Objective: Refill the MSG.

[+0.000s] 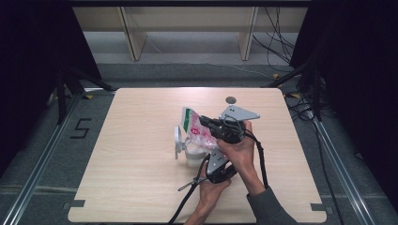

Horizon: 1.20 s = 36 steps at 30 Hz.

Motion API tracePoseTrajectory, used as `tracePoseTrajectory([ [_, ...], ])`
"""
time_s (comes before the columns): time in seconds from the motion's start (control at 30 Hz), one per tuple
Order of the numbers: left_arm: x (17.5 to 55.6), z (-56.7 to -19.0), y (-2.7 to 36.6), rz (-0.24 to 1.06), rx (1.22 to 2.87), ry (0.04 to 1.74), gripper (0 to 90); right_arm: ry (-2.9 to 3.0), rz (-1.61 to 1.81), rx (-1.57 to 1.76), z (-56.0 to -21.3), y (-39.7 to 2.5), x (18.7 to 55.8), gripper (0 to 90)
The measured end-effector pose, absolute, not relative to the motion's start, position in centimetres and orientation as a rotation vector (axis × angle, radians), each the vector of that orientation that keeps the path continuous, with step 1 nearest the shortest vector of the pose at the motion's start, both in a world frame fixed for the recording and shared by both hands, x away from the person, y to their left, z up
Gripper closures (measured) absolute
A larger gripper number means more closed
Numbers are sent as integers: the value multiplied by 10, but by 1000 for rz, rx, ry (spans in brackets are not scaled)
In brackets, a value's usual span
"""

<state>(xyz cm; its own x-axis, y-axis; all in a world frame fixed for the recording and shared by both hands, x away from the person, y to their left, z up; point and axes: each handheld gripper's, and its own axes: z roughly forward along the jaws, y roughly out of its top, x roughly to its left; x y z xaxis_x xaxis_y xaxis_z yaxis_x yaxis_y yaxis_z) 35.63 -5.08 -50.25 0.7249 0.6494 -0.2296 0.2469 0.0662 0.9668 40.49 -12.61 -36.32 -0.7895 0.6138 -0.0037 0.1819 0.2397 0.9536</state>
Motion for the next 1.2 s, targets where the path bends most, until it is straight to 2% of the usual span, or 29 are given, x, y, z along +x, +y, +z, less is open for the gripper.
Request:
tracePoseTrajectory([
  [1.2,357,-503,-51,344,1508,767,778,2143,1552,720,-365,-124,405,900],
])
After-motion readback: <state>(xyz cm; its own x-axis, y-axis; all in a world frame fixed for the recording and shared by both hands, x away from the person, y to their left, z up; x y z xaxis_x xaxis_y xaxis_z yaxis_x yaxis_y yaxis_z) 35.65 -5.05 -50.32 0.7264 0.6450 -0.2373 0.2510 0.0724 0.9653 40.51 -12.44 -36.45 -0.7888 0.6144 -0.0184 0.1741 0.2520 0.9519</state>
